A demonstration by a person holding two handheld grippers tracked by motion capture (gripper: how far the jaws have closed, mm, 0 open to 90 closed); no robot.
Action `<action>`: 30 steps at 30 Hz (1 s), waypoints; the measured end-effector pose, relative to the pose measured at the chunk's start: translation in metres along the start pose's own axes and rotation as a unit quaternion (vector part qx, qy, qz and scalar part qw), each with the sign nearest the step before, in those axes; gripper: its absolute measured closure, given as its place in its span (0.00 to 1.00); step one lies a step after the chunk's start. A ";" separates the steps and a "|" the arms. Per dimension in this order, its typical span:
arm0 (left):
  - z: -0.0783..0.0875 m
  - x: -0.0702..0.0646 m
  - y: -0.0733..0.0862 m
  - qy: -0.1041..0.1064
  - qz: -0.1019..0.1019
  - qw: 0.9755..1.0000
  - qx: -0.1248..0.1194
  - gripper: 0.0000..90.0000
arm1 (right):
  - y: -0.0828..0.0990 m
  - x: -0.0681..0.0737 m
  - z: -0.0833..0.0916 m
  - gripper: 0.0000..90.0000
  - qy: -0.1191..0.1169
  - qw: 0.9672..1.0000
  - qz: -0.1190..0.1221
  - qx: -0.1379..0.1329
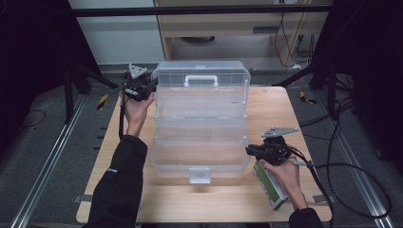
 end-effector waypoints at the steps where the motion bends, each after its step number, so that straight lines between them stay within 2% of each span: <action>1: -0.001 0.000 0.000 -0.001 -0.001 1.000 0.000 0.85 | 0.000 0.000 0.000 0.87 0.000 1.000 0.000 0.000; 12: -0.015 0.000 0.003 -0.001 0.017 1.000 -0.002 0.85 | 0.000 0.000 0.000 0.87 0.000 1.000 0.001 0.000; 21: -0.021 -0.001 -0.001 -0.006 0.007 1.000 0.011 0.85 | 0.000 0.000 0.000 0.87 0.001 1.000 0.002 0.000; 24: -0.024 -0.002 -0.001 -0.011 -0.004 1.000 0.016 0.83 | 0.000 0.000 0.000 0.87 0.000 1.000 0.002 0.000; 25: -0.024 -0.001 -0.002 -0.011 -0.006 1.000 0.020 0.81 | 0.000 0.000 0.000 0.87 0.000 1.000 0.002 0.000; 30: -0.013 0.010 -0.002 -0.007 0.007 1.000 0.014 0.75 | 0.000 0.000 0.000 0.87 0.000 1.000 0.002 0.001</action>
Point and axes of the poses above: each handheld gripper's, and its own axes: z roughly backward along the jaws, y roughly out of its underside, x roughly to its left, the point moved 1 cm from there along -z, roughly forward along the jaws, and after that the axes turned 14 degrees about -y, right-handed, at the moved point
